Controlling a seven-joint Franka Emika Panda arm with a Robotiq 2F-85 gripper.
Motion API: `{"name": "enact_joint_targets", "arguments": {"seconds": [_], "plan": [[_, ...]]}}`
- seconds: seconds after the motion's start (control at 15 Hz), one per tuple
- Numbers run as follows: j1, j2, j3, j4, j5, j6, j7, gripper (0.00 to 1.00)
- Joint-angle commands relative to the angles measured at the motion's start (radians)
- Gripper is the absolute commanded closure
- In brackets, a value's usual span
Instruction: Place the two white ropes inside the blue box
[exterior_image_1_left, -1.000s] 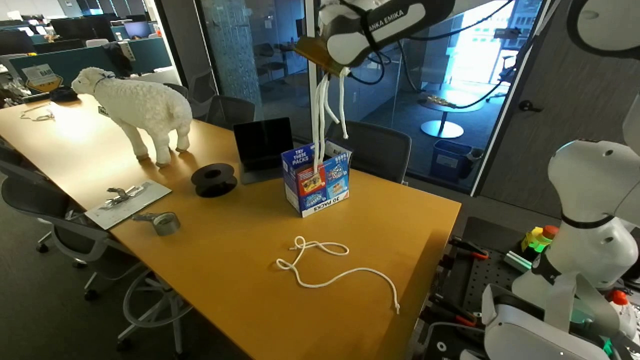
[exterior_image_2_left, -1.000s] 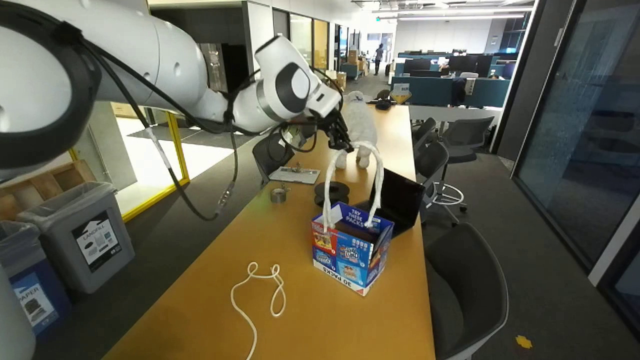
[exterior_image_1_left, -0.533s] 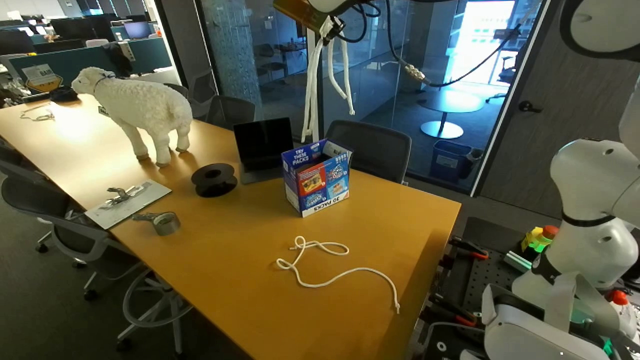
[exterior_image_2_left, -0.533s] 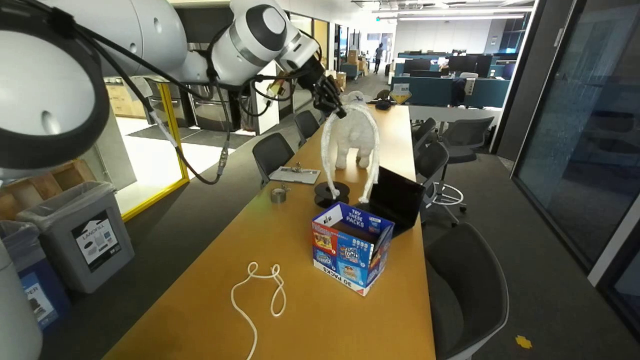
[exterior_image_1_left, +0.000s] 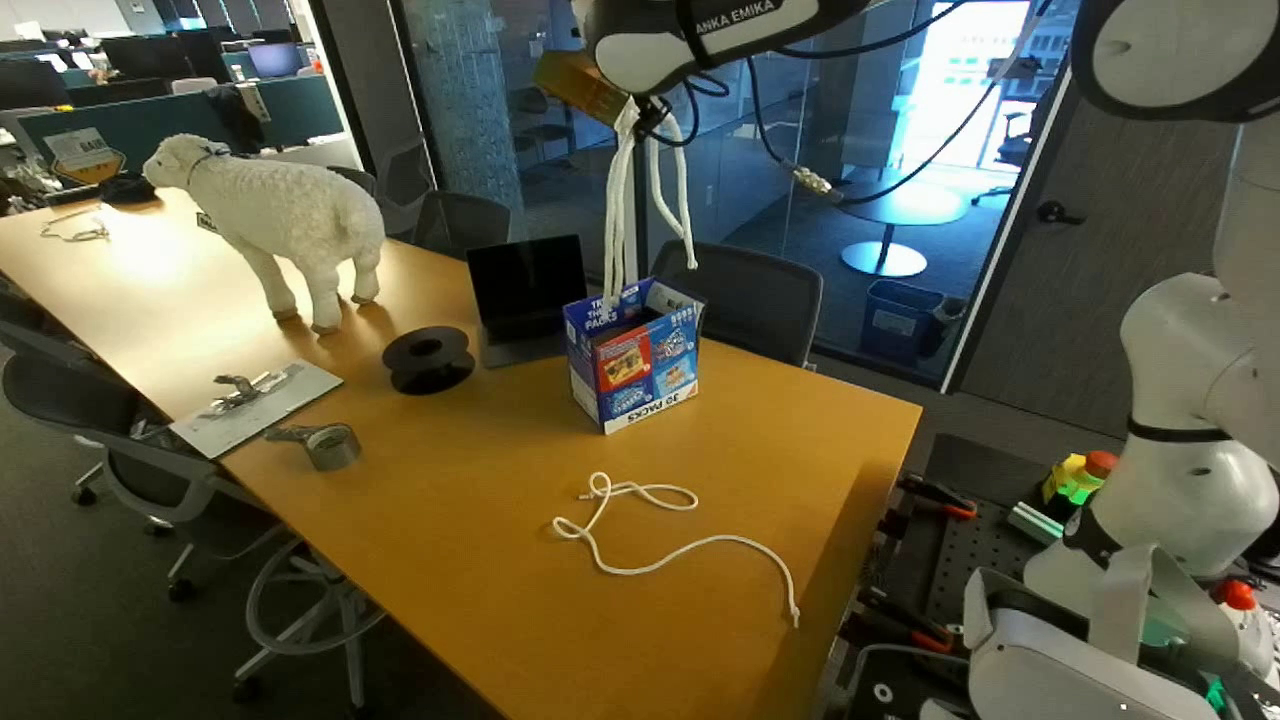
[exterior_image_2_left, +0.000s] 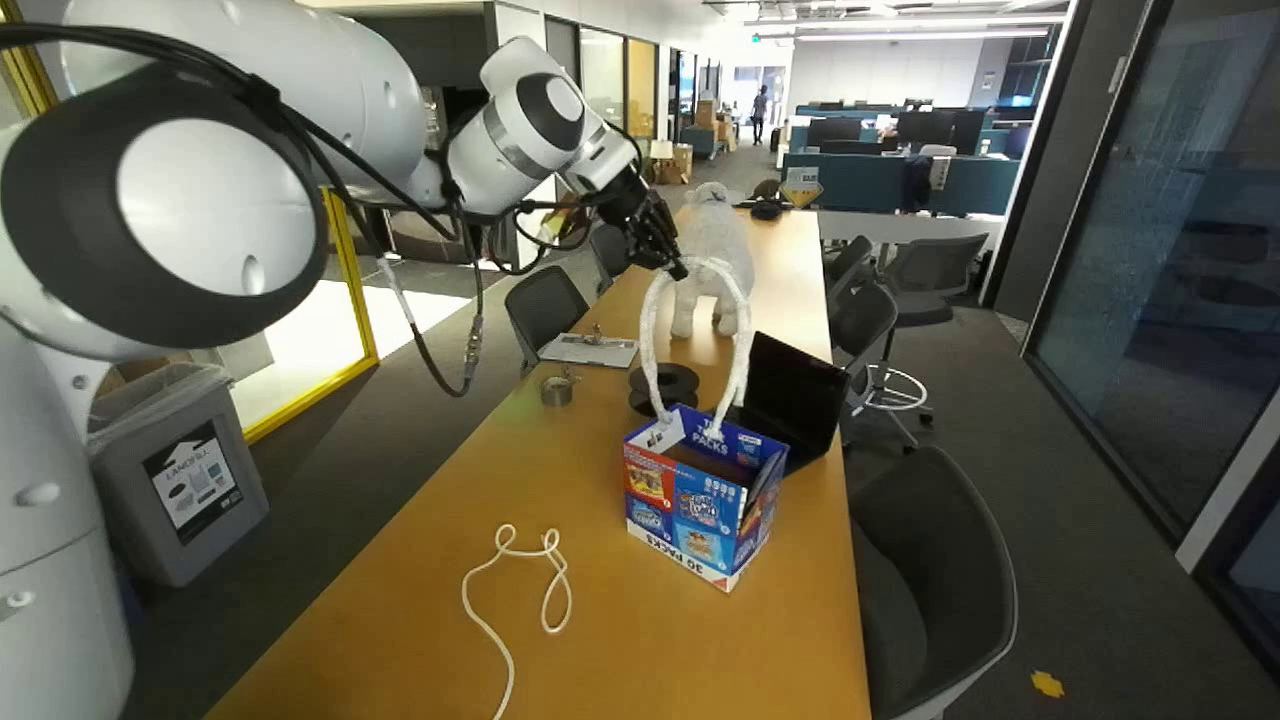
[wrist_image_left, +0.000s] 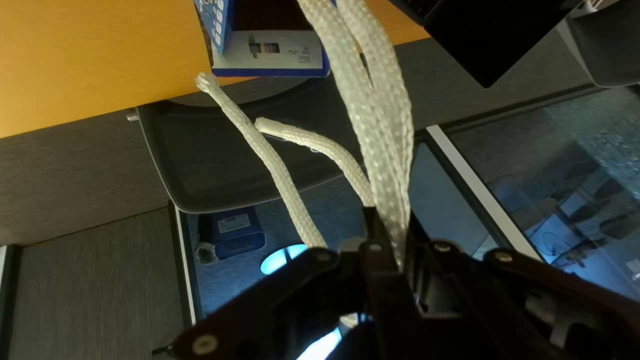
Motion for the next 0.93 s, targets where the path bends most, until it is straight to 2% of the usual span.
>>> {"name": "enact_joint_targets", "arguments": {"seconds": [0.0,0.2,0.33,0.6,0.87], "plan": [[-0.167,0.019,0.200,0.025,-0.082,0.024,0.078,0.97],[-0.289,0.044,0.351,0.034,-0.143,0.037,0.121,0.97],[-0.336,0.066,0.413,0.041,-0.177,0.055,0.136,0.97],[-0.386,0.115,0.490,0.056,-0.244,0.084,0.153,0.97],[-0.410,0.169,0.526,0.078,-0.274,0.110,0.154,0.97]]}}
